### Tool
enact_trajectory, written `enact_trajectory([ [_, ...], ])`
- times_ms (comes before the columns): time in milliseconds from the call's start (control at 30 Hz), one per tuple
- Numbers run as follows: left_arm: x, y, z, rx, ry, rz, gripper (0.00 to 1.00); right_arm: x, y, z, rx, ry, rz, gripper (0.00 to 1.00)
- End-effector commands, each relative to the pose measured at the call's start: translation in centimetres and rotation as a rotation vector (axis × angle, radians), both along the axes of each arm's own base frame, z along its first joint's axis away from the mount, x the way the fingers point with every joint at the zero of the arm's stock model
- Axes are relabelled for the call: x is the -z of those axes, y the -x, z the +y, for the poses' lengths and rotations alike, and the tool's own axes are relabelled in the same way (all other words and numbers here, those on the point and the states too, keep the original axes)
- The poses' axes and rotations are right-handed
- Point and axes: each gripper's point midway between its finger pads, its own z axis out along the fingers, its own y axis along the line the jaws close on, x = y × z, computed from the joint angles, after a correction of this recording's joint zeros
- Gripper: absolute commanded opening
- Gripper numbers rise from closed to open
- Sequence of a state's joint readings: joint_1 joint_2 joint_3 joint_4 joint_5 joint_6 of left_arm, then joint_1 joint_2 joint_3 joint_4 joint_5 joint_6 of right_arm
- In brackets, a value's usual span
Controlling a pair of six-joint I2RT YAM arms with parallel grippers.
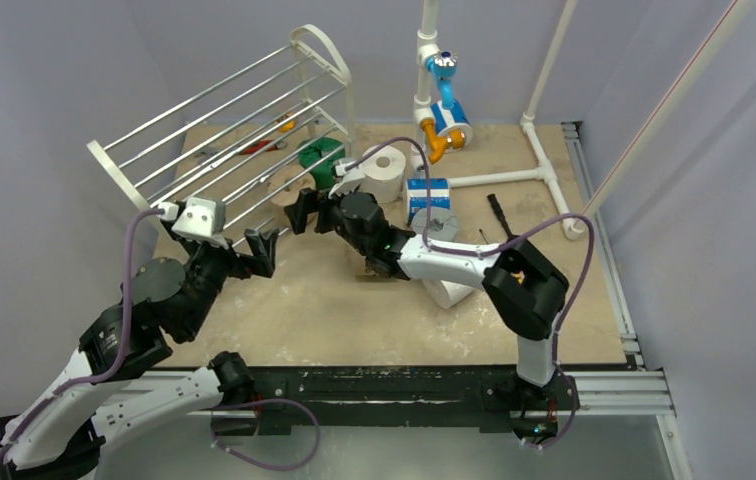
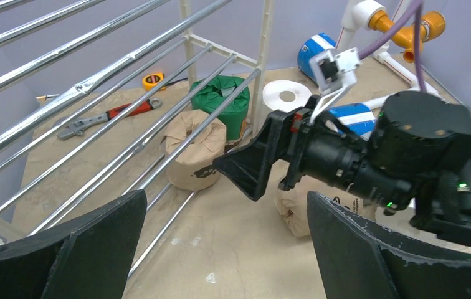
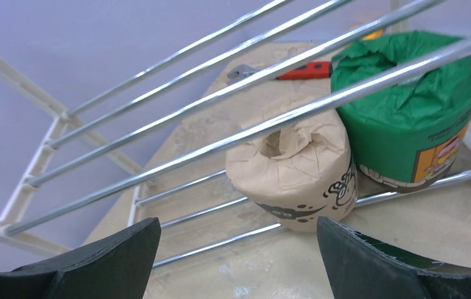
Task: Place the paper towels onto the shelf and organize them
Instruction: Place the paper towel on the shelf.
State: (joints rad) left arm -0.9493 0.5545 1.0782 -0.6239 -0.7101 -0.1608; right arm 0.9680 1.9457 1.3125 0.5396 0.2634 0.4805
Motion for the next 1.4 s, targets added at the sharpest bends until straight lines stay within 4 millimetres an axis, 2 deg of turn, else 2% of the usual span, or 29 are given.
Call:
enact_trajectory([
  [0, 0.1, 0.2, 0.0, 0.007, 0.029, 0.0, 1.0, -3.0, 1.7, -2.0, -0.023, 0.025, -0.013, 0.99],
  [133, 0.3, 0.3, -0.1, 0.017, 0.031, 0.003, 1.0, -3.9, 3.5, -4.5, -0.027, 0.088, 0.026, 0.97],
  [167, 0.5, 0.4, -0.2, 0.021, 0.031, 0.006, 1.0, -4.6, 4.2, -5.4, -0.027, 0.088, 0.027, 0.97],
  [333, 1.8, 0.4, -1.3, 0.068, 0.014, 0.034, 1.0, -5.0, 7.6, -10.2, -0.028, 0.072, 0.059, 0.96],
  [533, 3.4, 0.4, -3.1, 0.125, 0.023, 0.076, 1.0, -2.5, 10.8, -15.1, -0.005, 0.063, 0.121, 0.94],
  [667, 4.6, 0.5, -5.3, 0.19, 0.058, 0.125, 0.99, -1.2, 11.2, -17.5, 0.003, 0.013, 0.154, 0.92],
  [867, 6.8, 0.3, -9.4, 0.283, 0.117, 0.216, 0.97, 0.9, 11.0, -18.3, -0.005, -0.009, 0.194, 0.91],
  [1033, 8.2, -0.3, -11.3, 0.294, 0.179, 0.254, 0.97, 2.3, 9.7, -19.5, 0.04, -0.054, 0.234, 0.91],
  [1233, 9.6, -1.9, -13.9, 0.288, 0.241, 0.287, 0.96, 2.4, 9.9, -20.4, 0.056, -0.052, 0.22, 0.9],
  [1367, 10.5, -3.7, -15.2, 0.284, 0.36, 0.312, 0.94, 1.9, 10.6, -20.7, 0.038, -0.061, 0.207, 0.9],
])
